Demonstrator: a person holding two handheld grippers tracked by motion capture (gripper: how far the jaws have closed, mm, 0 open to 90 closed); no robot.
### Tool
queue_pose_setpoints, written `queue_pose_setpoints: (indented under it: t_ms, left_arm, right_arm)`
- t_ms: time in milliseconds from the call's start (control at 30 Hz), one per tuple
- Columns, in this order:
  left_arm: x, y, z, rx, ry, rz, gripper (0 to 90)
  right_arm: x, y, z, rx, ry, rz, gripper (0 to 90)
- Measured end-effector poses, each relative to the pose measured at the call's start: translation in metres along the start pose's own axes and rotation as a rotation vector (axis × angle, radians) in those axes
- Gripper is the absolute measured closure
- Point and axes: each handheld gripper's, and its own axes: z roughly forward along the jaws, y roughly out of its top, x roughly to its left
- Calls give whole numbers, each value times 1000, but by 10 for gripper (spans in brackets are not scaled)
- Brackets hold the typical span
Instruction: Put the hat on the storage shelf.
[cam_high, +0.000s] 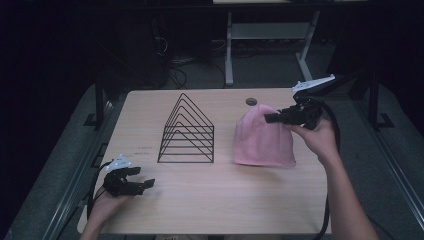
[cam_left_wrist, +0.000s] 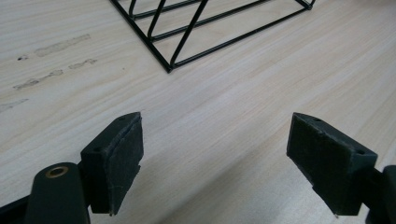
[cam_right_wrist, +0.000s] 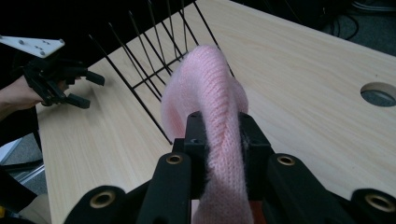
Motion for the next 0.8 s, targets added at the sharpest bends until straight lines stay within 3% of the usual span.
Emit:
queue_pose_setpoints:
  t_ms: [100, 533, 800]
  left_arm:
    - [-2, 0, 1, 10, -15, -13, 185]
    - [-4, 6, -2, 19, -44, 20, 197]
    - [-1, 18, -13, -4, -67, 21, 200]
  right_arm:
    - [3, 4, -3, -6, 1, -9, 769]
    - [15, 25, -12, -40, 15, -66, 770]
    - [21, 43, -13, -50, 30, -91, 770]
